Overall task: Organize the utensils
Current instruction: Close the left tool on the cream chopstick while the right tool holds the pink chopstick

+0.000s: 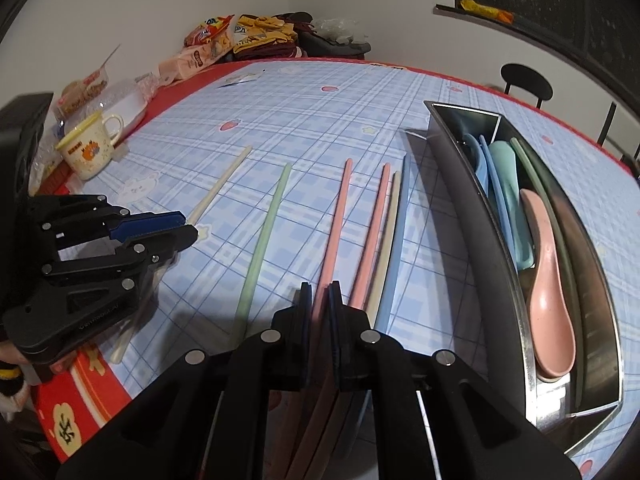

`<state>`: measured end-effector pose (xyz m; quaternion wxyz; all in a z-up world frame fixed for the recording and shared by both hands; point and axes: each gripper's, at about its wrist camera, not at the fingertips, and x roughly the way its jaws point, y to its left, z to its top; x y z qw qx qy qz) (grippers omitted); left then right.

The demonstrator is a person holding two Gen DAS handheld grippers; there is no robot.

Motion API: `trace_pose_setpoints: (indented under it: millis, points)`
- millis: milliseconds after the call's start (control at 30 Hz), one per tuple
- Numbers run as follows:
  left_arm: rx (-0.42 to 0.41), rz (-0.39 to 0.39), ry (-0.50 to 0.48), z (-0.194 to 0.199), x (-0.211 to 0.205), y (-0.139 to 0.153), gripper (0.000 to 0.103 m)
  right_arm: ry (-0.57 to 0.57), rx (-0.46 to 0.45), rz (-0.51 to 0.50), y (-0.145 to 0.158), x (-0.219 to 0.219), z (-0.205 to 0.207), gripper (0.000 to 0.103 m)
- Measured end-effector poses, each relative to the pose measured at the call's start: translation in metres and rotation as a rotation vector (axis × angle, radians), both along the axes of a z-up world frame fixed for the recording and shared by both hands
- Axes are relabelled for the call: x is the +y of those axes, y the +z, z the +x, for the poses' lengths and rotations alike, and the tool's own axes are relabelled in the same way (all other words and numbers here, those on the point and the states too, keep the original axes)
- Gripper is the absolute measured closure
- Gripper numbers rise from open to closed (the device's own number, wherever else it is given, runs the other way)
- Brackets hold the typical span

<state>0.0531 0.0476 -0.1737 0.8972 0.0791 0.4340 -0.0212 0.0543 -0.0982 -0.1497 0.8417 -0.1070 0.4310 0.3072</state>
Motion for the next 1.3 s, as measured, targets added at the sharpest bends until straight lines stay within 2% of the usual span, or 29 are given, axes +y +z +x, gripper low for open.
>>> trace_pose_setpoints:
  millis: [233,367,533,700,933,1067,1200,1300]
  points:
    - [0.009,-0.108,0.006,-0.002,0.015,0.0,0.089,-0.001,0.014,0.012,-0.001,-0.001,0.002,0.093]
    - [0.006,-0.064,0.013,-0.002,0.009,-0.001,0.088,0.0,0.009,-0.007,0.0,0.002,0.002,0.092]
    - [0.005,-0.054,0.012,-0.001,0.008,-0.001,0.088,0.0,-0.009,-0.02,0.0,0.007,0.001,0.09]
    - [-0.002,0.001,0.009,0.0,0.001,-0.001,0.088,0.003,-0.036,-0.045,-0.001,0.01,-0.002,0.09]
    - [0.0,-0.027,0.01,0.0,0.005,-0.001,0.088,0.007,-0.05,-0.058,-0.001,0.011,-0.004,0.091]
    - [0.0,-0.033,0.01,0.0,0.005,-0.001,0.088,0.01,-0.052,-0.056,0.0,0.01,-0.006,0.094]
    - [-0.013,-0.03,0.033,-0.002,0.008,0.001,0.092,0.007,-0.057,-0.058,0.0,0.009,-0.008,0.096]
    - [-0.032,-0.073,0.04,-0.005,0.015,0.005,0.093,0.002,-0.061,-0.044,0.002,0.006,-0.008,0.097]
